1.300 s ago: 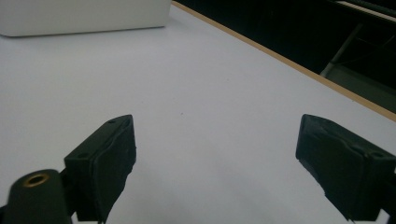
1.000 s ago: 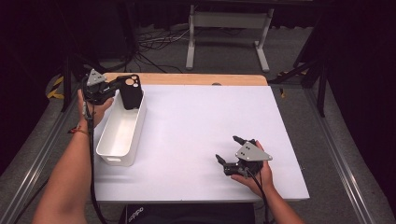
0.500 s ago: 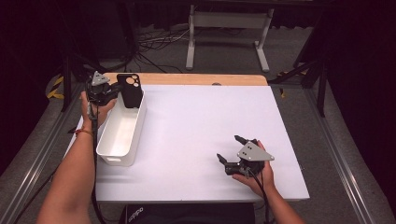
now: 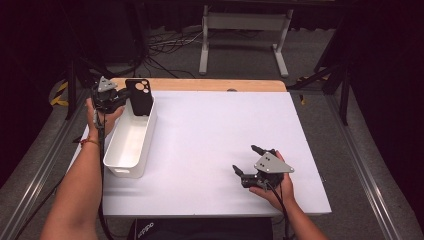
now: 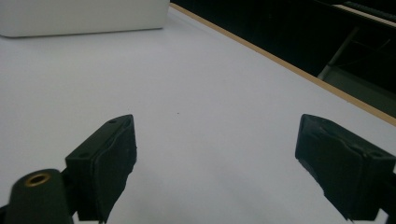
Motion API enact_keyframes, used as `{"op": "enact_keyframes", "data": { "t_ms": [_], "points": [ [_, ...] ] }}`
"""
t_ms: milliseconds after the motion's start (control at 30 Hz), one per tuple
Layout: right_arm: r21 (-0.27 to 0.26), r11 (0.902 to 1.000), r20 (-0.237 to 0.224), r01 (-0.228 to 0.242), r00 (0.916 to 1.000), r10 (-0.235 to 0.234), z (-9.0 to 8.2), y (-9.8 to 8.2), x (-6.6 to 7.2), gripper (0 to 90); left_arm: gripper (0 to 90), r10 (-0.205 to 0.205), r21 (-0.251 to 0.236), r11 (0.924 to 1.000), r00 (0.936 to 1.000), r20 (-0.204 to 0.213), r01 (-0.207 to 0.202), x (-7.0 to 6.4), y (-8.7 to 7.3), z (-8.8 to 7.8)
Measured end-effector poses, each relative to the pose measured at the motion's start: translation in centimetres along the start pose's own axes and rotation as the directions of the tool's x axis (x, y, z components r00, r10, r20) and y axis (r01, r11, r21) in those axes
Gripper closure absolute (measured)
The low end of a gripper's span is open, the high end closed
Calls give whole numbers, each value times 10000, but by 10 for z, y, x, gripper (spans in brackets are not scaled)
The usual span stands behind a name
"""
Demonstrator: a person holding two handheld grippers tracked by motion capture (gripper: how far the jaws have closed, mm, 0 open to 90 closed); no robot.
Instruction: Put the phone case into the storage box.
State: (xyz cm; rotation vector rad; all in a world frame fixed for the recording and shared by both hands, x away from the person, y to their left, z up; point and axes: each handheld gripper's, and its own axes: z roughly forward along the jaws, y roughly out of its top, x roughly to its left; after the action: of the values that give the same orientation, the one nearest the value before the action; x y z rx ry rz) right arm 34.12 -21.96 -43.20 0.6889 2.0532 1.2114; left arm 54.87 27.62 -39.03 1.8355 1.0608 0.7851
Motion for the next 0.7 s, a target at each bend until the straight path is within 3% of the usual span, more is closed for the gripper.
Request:
{"op": "enact_keyframes", "data": {
  "t_ms": [700],
  "points": [
    [-16, 9999, -77, 166, 9998, -166, -1, 1, 2, 135, 732, 163, -271, 9995, 9997, -174, -168, -8, 3, -20]
  ]
}}
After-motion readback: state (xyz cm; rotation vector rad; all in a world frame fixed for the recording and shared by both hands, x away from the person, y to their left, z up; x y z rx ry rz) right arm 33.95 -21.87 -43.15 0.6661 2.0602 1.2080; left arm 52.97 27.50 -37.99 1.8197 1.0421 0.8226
